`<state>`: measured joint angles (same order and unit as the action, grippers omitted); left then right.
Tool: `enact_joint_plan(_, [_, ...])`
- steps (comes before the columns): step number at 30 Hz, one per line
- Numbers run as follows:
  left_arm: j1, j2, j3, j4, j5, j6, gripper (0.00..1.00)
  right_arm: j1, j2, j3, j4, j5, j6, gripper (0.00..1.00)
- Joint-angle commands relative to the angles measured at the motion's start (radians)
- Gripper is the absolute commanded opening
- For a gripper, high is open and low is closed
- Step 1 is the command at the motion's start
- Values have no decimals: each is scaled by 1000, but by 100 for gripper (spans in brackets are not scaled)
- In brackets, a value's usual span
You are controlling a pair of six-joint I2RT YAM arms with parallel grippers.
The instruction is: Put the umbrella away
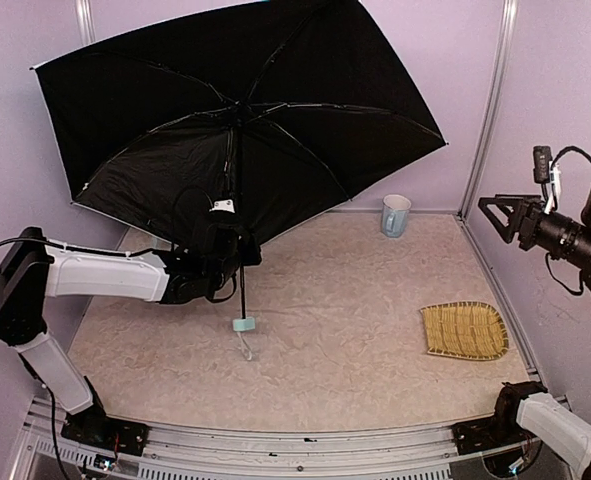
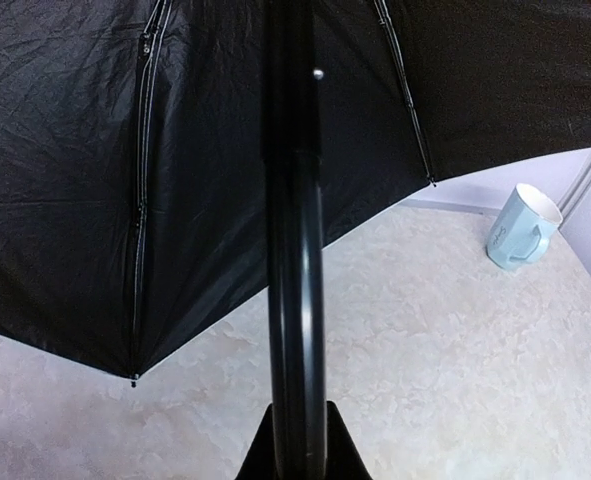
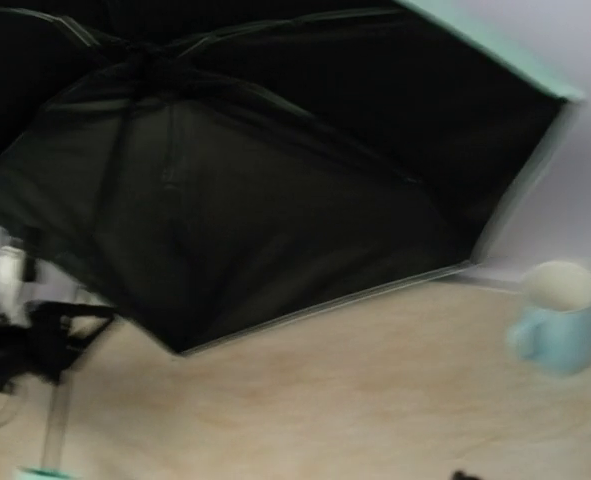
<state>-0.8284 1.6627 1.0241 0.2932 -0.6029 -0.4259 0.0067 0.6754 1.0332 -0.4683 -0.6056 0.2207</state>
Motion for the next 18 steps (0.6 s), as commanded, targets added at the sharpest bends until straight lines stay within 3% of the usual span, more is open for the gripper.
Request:
enact_joint_plan(1, [-38,4,41,-2,-5,12,0,55,-88,-121,143,-147,264,63])
enact_joint_plan(4, [-53,4,33,16,-27,-14,0,130,-157,-216,316,-130,380,61])
enact_joint_plan(7, [-56,15,37,28,-27,-39,0,253,-102,-232,346,-87,378,59])
enact_joint_plan(14, [-77,58,75,15,-35,-37,0,753,188,-211,434,255,259,63])
enact_joint_plan(18, [-89,78,74,19,-31,-56,0,788,361,-153,477,268,254,62])
